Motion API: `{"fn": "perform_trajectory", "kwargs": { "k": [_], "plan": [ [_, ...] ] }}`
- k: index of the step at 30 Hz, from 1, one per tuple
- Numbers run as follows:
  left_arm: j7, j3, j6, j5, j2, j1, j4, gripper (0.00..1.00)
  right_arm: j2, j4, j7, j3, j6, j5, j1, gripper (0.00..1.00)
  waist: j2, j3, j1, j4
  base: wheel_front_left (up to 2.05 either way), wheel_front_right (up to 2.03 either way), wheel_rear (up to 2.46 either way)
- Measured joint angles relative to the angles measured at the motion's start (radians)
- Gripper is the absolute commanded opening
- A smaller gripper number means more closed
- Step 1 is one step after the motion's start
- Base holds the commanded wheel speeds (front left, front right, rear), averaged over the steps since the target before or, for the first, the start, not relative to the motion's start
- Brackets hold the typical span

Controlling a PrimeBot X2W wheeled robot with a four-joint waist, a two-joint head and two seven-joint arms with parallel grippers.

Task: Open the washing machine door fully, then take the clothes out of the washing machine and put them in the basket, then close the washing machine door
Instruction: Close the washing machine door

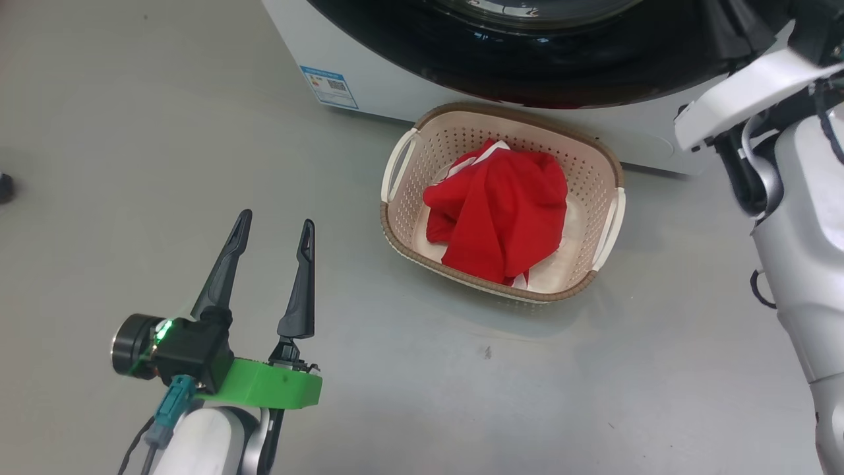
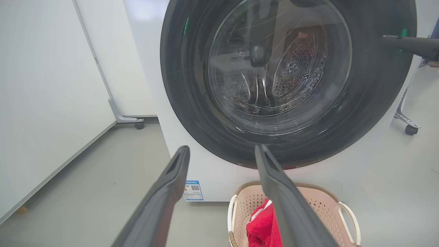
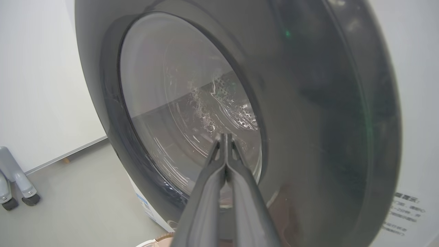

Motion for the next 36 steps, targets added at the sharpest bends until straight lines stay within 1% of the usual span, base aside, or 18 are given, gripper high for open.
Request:
{"fn": "perform_trajectory", "kwargs": {
  "k": [8,12,14,15,16,18,22,25,26,31,36],
  "plan": [
    [0.000,0.010,-0.001,0.013,0.007,0.001,0.014,1.00,0.008,-0.002,-0.055,0.007,0.000,0.028,0.095,0.00,0.0000,-0.039,0.0000,-0.048,0.00,0.00,0.00],
    [0.000,0.014,-0.010,0.014,0.016,0.002,0.029,1.00,0.012,-0.003,-0.074,-0.023,0.000,0.033,0.163,0.00,0.0000,-0.065,0.0000,-0.078,0.00,0.00,0.00],
    [0.000,0.016,-0.010,0.014,0.020,0.004,0.036,1.00,0.014,-0.004,-0.075,-0.034,-0.003,0.033,0.195,0.47,0.0000,-0.080,0.0000,-0.093,0.00,0.00,0.00],
    [0.000,0.016,-0.011,0.014,0.022,0.005,0.040,1.00,0.015,-0.004,-0.075,-0.039,-0.009,0.034,0.214,0.92,0.0000,-0.089,0.0000,-0.100,0.00,0.00,0.00],
    [0.000,0.018,-0.014,0.014,0.025,0.007,0.045,1.00,0.016,-0.004,-0.076,-0.044,-0.014,0.035,0.236,1.00,0.0000,-0.097,0.0000,-0.107,0.00,0.00,0.00],
    [0.000,0.025,-0.018,0.014,0.034,0.024,0.057,1.00,0.024,-0.006,-0.076,-0.055,-0.030,0.035,0.299,1.00,0.0000,-0.125,0.0000,-0.128,0.00,0.00,0.00],
    [0.000,0.027,-0.019,0.014,0.043,0.054,0.078,1.00,0.043,-0.021,-0.078,-0.070,-0.054,0.037,0.369,1.00,0.0000,-0.162,0.0000,-0.155,0.00,0.00,0.00],
    [0.000,0.027,-0.020,0.014,0.050,0.078,0.092,1.00,0.053,-0.040,-0.079,-0.083,-0.065,0.037,0.426,1.00,0.0000,-0.192,0.0000,-0.175,0.00,0.00,0.00],
    [0.000,0.027,-0.023,0.014,0.052,0.087,0.097,1.00,0.054,-0.046,-0.078,-0.087,-0.073,0.037,0.446,1.00,0.0000,-0.202,0.0000,-0.181,0.00,0.00,0.00],
    [0.000,0.028,-0.026,0.012,0.061,0.124,0.114,1.00,0.065,-0.108,-0.078,-0.113,-0.099,0.036,0.533,1.00,0.0000,-0.253,0.0000,-0.210,0.00,0.00,0.00],
    [0.000,0.034,-0.026,0.001,0.061,0.158,0.122,1.00,0.069,-0.157,-0.078,-0.112,-0.125,0.012,0.616,1.00,0.0000,-0.302,0.0000,-0.236,0.00,0.00,0.00]
  ]
}}
